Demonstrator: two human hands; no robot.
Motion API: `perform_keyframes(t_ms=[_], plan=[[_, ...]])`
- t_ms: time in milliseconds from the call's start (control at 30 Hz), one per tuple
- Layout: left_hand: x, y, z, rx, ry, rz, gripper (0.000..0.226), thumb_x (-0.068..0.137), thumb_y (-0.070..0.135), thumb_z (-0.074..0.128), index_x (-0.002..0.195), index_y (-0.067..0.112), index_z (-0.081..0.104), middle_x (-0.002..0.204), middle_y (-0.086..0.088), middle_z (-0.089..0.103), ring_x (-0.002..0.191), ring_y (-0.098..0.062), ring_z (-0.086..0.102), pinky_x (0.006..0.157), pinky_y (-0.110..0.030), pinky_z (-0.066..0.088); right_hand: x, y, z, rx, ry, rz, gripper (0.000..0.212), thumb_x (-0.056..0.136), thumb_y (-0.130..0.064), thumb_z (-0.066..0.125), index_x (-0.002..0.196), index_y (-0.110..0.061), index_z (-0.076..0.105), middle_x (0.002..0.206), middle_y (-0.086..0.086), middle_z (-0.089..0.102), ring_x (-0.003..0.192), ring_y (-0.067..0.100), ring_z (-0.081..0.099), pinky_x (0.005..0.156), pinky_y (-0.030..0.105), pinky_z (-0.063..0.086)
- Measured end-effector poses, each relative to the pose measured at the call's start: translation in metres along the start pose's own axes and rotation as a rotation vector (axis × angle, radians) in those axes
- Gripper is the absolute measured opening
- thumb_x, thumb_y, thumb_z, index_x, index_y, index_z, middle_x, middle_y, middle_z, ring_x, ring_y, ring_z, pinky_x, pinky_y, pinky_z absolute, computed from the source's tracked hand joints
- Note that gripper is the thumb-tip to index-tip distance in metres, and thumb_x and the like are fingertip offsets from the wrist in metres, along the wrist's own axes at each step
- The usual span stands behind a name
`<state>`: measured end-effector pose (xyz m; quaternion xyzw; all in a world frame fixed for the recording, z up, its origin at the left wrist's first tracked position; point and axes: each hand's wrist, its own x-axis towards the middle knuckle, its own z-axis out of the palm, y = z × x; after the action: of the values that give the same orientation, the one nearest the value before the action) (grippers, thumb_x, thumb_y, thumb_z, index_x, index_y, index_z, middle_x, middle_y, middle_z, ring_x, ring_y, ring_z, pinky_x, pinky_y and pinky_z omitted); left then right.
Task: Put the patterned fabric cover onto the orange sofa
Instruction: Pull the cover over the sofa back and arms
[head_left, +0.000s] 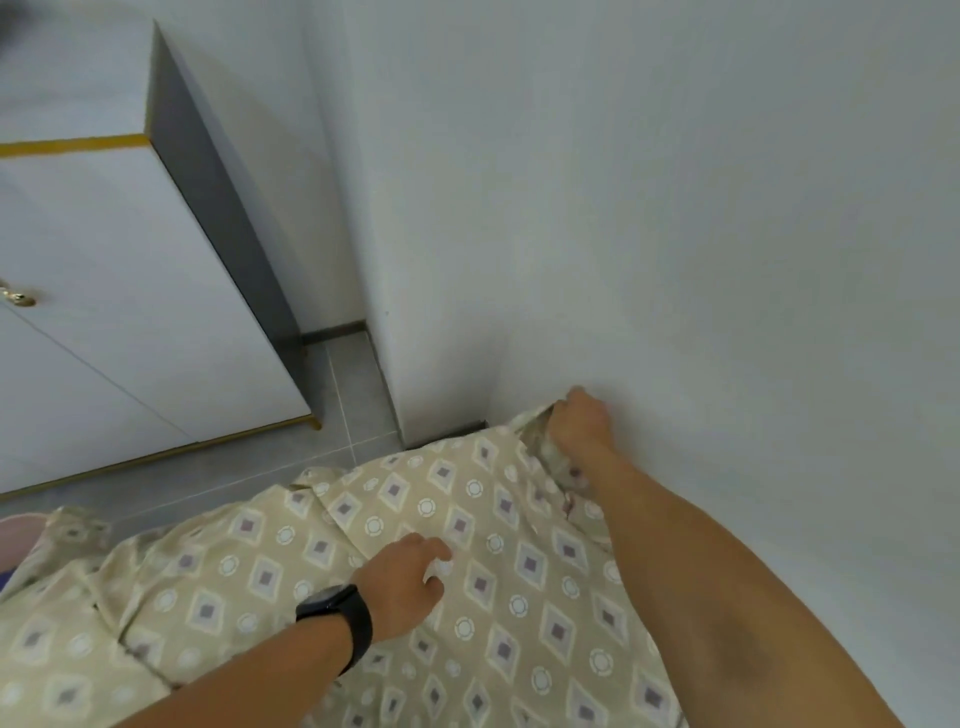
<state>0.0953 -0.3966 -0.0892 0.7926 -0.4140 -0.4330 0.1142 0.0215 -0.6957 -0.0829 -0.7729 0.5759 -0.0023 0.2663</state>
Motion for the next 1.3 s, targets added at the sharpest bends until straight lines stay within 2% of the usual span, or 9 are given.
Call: perform_keyframes(t_ms=[100,267,433,567,700,867,1100,1200,1300], plan=[[0.003,0.003,-0.008,-0.021,0.026,-0.018,0.036,0.103,0.028,0.047,0.138,0.032,0.049,0.142,0.007,0.045,0.121,-0.016,0.053,0.099,-0.028,0.046,0.006,-0.021,-0.014,0.42,0.312,0.153,0.036,0.103,-0.014,0.037,0.139,-0.008,0.041,0.13,0.023,0.058,0.118,0.041,0.059,0.094,0.042,0.045],[0.015,0.009,-0.013,0.032,0.021,0.002,0.043,0.102,0.028,0.047,0.145,0.032,0.044,0.141,0.004,0.047,0.126,-0.018,0.051,0.105,-0.031,0.043,-0.018,-0.002,0.023,0.137,-0.202,0.085,0.092,0.094,-0.022,0.045,0.156,-0.027,-0.022,0.146,0.016,0.051,0.121,0.035,0.058,0.105,0.044,0.046],[0.019,-0.006,-0.013,0.186,-0.045,-0.04,0.062,0.1,0.029,0.048,0.157,0.033,0.026,0.163,0.005,0.022,0.146,-0.022,0.03,0.115,-0.036,0.034,-0.023,0.021,0.046,-0.019,-0.317,0.079,0.094,0.097,-0.055,0.043,0.158,-0.022,-0.019,0.154,0.011,0.044,0.133,0.034,0.05,0.111,0.046,0.04],[0.016,-0.022,-0.015,0.246,-0.073,-0.14,0.069,0.099,0.03,0.049,0.16,0.035,0.016,0.169,0.005,0.004,0.154,-0.022,0.011,0.122,-0.04,0.025,-0.011,0.029,0.03,-0.071,-0.371,-0.027,0.088,0.098,-0.04,0.046,0.16,-0.024,-0.014,0.165,0.008,0.024,0.147,0.031,0.033,0.121,0.045,0.027],[0.02,-0.038,-0.023,0.308,-0.072,-0.184,0.072,0.098,0.029,0.049,0.159,0.041,0.013,0.169,0.006,-0.006,0.156,-0.022,0.001,0.121,-0.041,0.027,-0.007,0.034,0.023,-0.236,-0.064,-0.234,0.077,0.099,-0.018,0.042,0.161,-0.02,-0.004,0.169,0.006,0.009,0.154,0.025,0.015,0.122,0.04,0.022],[0.032,-0.053,-0.031,0.273,-0.085,-0.248,0.079,0.099,0.032,0.048,0.159,0.042,-0.002,0.169,0.004,-0.01,0.156,-0.025,0.001,0.123,-0.045,0.02,0.002,0.038,0.028,-0.086,-0.369,0.105,0.091,0.098,-0.016,0.044,0.156,-0.028,-0.026,0.142,0.02,0.055,0.117,0.033,0.06,0.102,0.039,0.045],[0.062,-0.072,-0.032,0.386,-0.125,-0.291,0.119,0.08,0.052,0.07,0.153,0.043,-0.024,0.167,0.005,-0.02,0.155,-0.034,-0.009,0.118,-0.063,0.019,0.016,0.038,0.036,0.079,-0.503,0.272,0.083,0.103,-0.056,0.035,0.158,-0.024,-0.019,0.168,0.01,0.012,0.15,0.037,0.024,0.123,0.044,0.02],[0.089,-0.086,-0.042,0.388,-0.125,-0.33,0.149,0.054,0.072,0.079,0.147,0.044,-0.034,0.166,0.002,-0.022,0.154,-0.033,-0.015,0.114,-0.073,0.014,0.043,0.049,0.055,0.117,-0.594,0.268,0.096,0.088,-0.08,0.031,0.16,-0.02,0.017,0.16,0.005,0.036,0.143,0.033,0.039,0.12,0.048,0.028],[0.115,-0.1,-0.048,0.332,-0.209,-0.348,0.166,0.032,0.079,0.083,0.146,0.047,-0.033,0.165,0.002,-0.022,0.154,-0.032,-0.016,0.113,-0.076,0.01,0.062,0.05,0.078,-0.015,-0.55,0.145,0.073,0.101,-0.063,0.027,0.151,-0.012,0.042,0.152,0.014,0.048,0.136,0.033,0.048,0.116,0.042,0.035]])
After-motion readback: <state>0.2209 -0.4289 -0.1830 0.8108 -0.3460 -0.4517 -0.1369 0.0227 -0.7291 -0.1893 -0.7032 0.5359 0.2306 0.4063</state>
